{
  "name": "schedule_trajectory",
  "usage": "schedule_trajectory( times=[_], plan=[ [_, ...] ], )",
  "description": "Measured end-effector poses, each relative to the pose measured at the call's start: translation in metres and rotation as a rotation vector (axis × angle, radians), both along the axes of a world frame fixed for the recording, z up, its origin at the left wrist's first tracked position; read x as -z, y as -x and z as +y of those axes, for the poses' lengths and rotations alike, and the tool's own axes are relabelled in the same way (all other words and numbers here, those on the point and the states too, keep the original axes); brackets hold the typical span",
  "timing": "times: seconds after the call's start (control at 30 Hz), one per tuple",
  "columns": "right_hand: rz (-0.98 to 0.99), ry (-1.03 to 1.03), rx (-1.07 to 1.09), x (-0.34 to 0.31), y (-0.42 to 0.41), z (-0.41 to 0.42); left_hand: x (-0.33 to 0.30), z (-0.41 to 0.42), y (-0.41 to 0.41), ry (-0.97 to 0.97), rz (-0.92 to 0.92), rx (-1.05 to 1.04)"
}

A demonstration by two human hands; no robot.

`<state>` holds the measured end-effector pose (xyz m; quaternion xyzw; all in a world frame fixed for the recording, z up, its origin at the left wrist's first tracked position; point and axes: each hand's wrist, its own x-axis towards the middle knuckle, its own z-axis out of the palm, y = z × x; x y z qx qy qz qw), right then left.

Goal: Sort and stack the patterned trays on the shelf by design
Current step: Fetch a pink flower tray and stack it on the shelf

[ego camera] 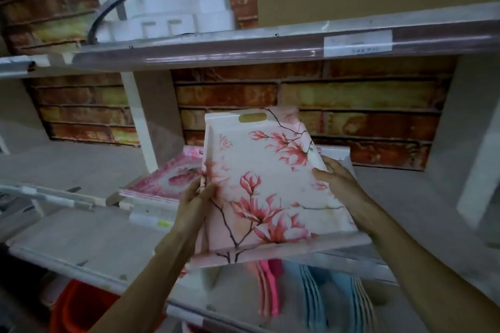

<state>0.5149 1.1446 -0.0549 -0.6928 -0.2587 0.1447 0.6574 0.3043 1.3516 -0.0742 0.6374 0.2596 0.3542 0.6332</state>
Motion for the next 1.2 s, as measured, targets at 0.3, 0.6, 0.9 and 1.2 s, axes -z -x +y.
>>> schedule_trajectory(
  times=[0.3,0.6,0.9,1.2],
  plan=[
    [-0.002,0.0,0.256,-0.001,-0.042,-0.039,-0.016,0.005,-0.097,-0.173,0.081,0.268],
    [-0.072,0.054,0.353,0.02,-0.086,-0.039,0.006,0.021,-0.172,-0.413,0.238,0.286],
    [-0.116,0.168,0.377,0.058,-0.1,-0.02,0.023,0.031,-0.18,-0.51,0.381,0.224],
    [-0.231,0.34,0.455,0.079,-0.101,-0.016,0.039,0.031,-0.184,-0.577,0.48,0.25]
  ],
)
